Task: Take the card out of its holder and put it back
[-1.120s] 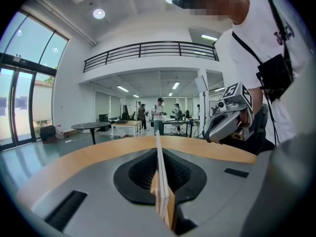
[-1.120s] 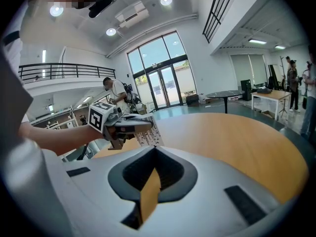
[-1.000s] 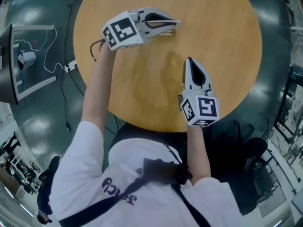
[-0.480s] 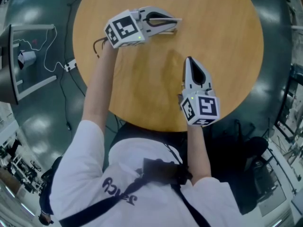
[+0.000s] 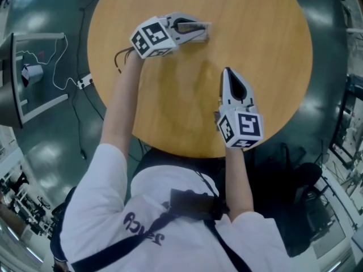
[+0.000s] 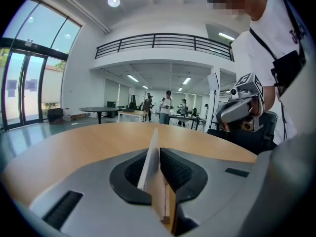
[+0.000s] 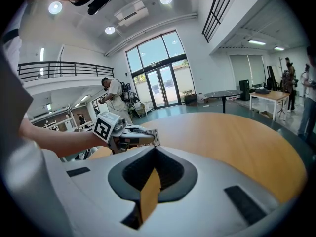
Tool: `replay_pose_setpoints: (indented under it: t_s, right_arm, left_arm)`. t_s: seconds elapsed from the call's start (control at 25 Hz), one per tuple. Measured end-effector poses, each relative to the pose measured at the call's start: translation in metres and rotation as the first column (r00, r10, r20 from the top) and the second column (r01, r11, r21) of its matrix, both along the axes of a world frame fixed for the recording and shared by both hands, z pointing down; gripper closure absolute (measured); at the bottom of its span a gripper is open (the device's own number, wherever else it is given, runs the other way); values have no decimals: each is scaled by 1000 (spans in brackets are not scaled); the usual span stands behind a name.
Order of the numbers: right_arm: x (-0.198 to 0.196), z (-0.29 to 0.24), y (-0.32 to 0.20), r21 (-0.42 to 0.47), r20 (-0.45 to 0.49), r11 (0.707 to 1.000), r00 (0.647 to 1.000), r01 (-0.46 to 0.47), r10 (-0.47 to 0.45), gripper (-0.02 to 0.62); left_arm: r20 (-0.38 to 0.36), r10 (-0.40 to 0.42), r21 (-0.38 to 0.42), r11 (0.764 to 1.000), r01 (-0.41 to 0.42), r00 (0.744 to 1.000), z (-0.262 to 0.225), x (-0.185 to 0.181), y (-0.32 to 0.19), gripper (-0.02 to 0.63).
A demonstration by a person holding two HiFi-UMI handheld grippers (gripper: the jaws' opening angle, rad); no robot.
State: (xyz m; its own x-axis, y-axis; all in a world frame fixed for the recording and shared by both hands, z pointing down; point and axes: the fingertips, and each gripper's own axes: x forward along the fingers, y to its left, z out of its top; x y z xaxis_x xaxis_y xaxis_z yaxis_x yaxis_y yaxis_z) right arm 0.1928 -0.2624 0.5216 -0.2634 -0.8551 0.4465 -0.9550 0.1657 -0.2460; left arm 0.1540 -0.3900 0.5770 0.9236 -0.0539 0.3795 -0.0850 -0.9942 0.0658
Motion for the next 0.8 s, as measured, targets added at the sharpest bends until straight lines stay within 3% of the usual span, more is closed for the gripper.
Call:
replay_pose_setpoints:
  t_s: [0.12,0.24,0.44,0.68,0.8]
  right_arm:
    - [4,-5,7,-1,-8,1000,1000,-14,14,574]
    - [-4,-10,16,-4,-15,1000,1000,-14,14,573]
    - [-17,-22,21,43,-41,999,999,-11,13,574]
    - [-26,-52,54,99,-81,995,996,-27,36,574]
    - [-33,-70,75,133,-109,991,993,-20,35,573]
  left_arm:
    - [25,-52,-3,999,52,998,0,-4,-4,545]
    - [41,-115,-26,993,116,993,1,-20,-7,452]
    - [35,-244,-25,969,245,969,-11,-63,-15,377]
    - [-66,-349,-72,936,344,935,-49,-104,43,362]
    - [-136,-404,-102,914,393,904,-76,-114,84,362]
